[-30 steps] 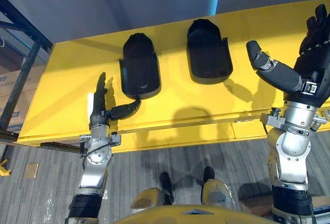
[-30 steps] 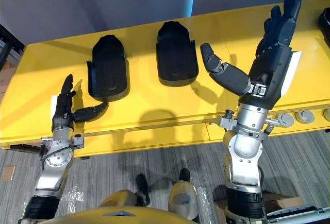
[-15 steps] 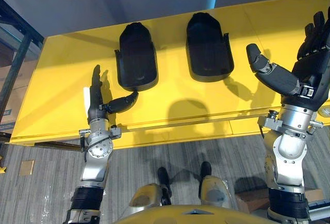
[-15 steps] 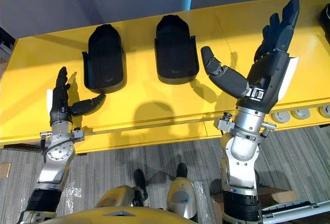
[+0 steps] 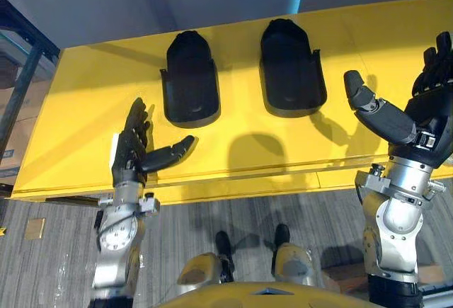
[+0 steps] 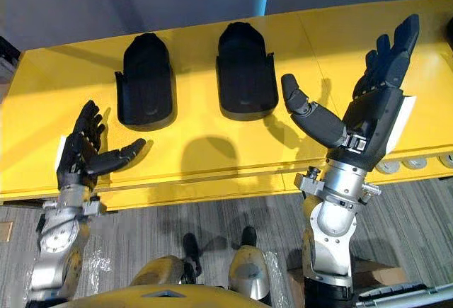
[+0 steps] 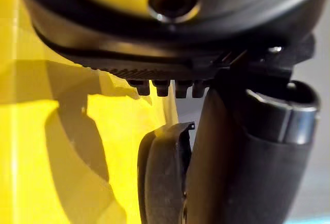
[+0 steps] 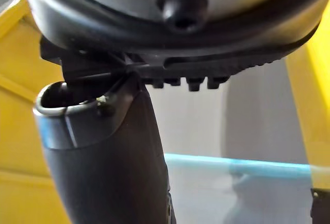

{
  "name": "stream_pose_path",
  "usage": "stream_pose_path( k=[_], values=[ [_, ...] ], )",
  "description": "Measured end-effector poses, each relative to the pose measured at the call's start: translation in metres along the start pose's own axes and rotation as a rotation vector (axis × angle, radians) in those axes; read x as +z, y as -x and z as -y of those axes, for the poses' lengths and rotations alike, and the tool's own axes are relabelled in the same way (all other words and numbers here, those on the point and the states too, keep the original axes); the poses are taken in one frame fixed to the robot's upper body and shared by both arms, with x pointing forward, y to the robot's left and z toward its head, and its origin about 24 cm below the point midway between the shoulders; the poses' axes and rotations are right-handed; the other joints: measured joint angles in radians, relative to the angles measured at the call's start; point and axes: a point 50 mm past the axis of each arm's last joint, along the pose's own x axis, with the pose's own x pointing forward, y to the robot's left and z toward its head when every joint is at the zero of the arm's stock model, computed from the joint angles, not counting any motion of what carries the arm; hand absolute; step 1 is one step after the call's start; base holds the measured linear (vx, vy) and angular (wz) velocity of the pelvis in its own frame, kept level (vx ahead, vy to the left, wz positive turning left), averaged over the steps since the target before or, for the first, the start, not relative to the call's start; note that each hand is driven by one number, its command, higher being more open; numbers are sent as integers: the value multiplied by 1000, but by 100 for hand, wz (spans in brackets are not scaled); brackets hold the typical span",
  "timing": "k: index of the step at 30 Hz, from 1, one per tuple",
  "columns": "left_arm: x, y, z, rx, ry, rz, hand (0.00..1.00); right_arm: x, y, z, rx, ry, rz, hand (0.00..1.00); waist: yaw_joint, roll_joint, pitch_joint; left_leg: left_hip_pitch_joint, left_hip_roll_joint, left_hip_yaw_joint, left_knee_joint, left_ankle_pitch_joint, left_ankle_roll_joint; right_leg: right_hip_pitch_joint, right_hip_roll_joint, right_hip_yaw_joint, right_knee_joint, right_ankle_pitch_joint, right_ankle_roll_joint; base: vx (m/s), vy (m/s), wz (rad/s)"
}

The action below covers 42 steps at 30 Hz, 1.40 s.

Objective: Walk over and take three plastic housings, then place them on the shelf

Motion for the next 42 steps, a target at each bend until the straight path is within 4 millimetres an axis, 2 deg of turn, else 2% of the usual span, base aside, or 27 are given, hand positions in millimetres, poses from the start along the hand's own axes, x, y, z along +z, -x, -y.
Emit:
stream_pose_path(
  k=[2, 5, 8, 10, 12, 14, 17, 20, 22, 23, 25, 27, 29, 30, 32, 34, 36, 37, 39, 41, 42],
  values=[
    [5, 7, -5, 17, 43, 17, 100, -2, 4, 1, -12, -3, -18, 100, 12, 2, -4, 3, -1, -11, -4, 0, -1, 11, 0, -14, -6, 0, 0, 32, -1, 18],
    [18, 15, -24, 97, 126, 110, 100, -5, 10, 2, -26, 1, -57, 100, 30, 1, -10, 18, -3, -30, -10, 2, -2, 45, -1, -37, -28, 1, 2, 24, 4, 18],
    [33, 22, -34, 131, 204, 222, 100, -12, 13, 1, -32, 7, -121, 100, 44, -12, -56, 17, -4, -34, -16, 0, -3, 49, 0, -43, -40, 2, 4, 31, 14, 8],
    [46, 24, -34, 120, 213, 314, 100, -18, 14, 1, -17, 18, -172, 100, 45, -28, -83, 19, -6, -32, -22, 0, -3, 54, 0, -43, -53, 6, 8, 31, 17, 0],
    [55, 19, -28, 84, 236, 388, 100, -33, 21, 1, 4, 41, -275, 100, 39, -48, -122, 24, -6, -27, -26, -2, -4, 62, 2, -39, -69, 11, 11, 30, 19, -7],
    [58, 13, -19, 49, 274, 415, 100, -45, 32, 3, 14, 66, -374, 100, 37, -60, -137, 37, -4, -2, -28, -11, -5, 65, 6, -16, -74, 16, 11, 1, 22, -28],
    [59, 7, -9, 7, 309, 422, 100, -53, 42, 8, 18, 86, -463, 100, 26, -64, -144, 51, 2, 48, -26, -21, -5, 59, 14, 30, -88, 33, 8, -14, 30, -56],
    [48, -2, 1, -28, 351, 383, 100, -58, 54, 18, -11, -3, -552, 100, -5, -63, -157, 73, 16, 144, -18, -46, -13, 41, 34, 129, -105, 54, 7, -28, 21, -98],
    [35, -9, 6, -28, 363, 327, 100, -58, 61, 27, -12, 12, -581, 100, -46, -64, -169, 81, 35, 239, 11, -73, -22, 9, 57, 222, -109, 72, 5, -18, 7, -120],
    [32, -12, 8, -26, 362, 312, 100, -58, 62, 30, -11, 16, -585, 100, -54, -64, -169, 90, 40, 263, 15, -80, -27, 6, 66, 246, -110, 77, 3, -9, -10, -124],
    [22, -20, 15, -32, 369, 258, 100, -56, 68, 43, -41, 45, -597, 100, -98, -63, -173, 117, 59, 336, 40, -108, -37, 5, 92, 324, -125, 94, 1, -12, -33, -107],
    [21, -24, 22, -39, 386, 245, 100, -51, 74, 52, -62, 113, -581, 100, -126, -60, -175, 125, 72, 368, 68, -133, -41, -4, 111, 380, -125, 100, 0, -12, -56, -92],
    [23, -25, 25, -40, 361, 252, 100, -46, 78, 55, -67, 118, -551, 100, -130, -53, -178, 116, 75, 328, 118, -166, -31, -28, 139, 449, -120, 112, -2, -21, -75, -117],
    [23, -24, 24, -20, 356, 252, 100, -44, 78, 51, -50, 76, -528, 100, -120, -45, -180, 104, 80, 237, 145, -194, -29, -44, 156, 506, -120, 122, -1, -29, -66, -121],
    [23, -23, 26, 2, 348, 248, 100, -40, 78, 39, -37, -40, -484, 100, -118, -34, -179, 81, 81, 150, 202, -244, -22, -64, 184, 572, -119, 128, 9, -72, -40, -111],
    [25, -22, 28, 7, 340, 254, 100, -38, 78, 32, -20, -71, -464, 100, -113, -29, -179, 58, 78, 126, 241, -266, -15, -75, 188, 587, -118, 130, 10, -81, 5, -47],
    [34, -19, 27, 41, 330, 288, 100, -32, 74, 4, 48, -203, -412, 100, -57, -19, -178, 6, 47, -19, 308, -296, 1, -113, 193, 626, -111, 147, 9, -103, 47, -47],
    [36, -18, 26, 52, 333, 295, 100, -31, 73, -6, 76, -240, -402, 100, -46, -18, -178, -5, 42, -38, 312, -300, 3, -120, 193, 630, -109, 149, 11, -102, 49, -25],
    [37, -16, 25, 69, 338, 297, 100, -27, 70, -41, 171, -343, -387, 100, -9, -17, -178, -19, 30, -51, 327, -301, 9, -128, 176, 618, -99, 153, 16, -106, 42, 14],
    [37, -15, 25, 77, 349, 296, 100, -25, 68, -56, 206, -355, -370, 100, 17, -15, -176, -29, 24, -66, 341, -299, 13, -137, 168, 600, -76, 152, 18, -66, 31, 32],
    [39, -14, 25, 77, 360, 305, 100, -24, 68, -62, 211, -347, -373, 100, 28, -16, -176, -48, 14, -84, 367, -302, 17, -161, 168, 580, -23, 130, 24, -55, 39, 44]
  ],
)
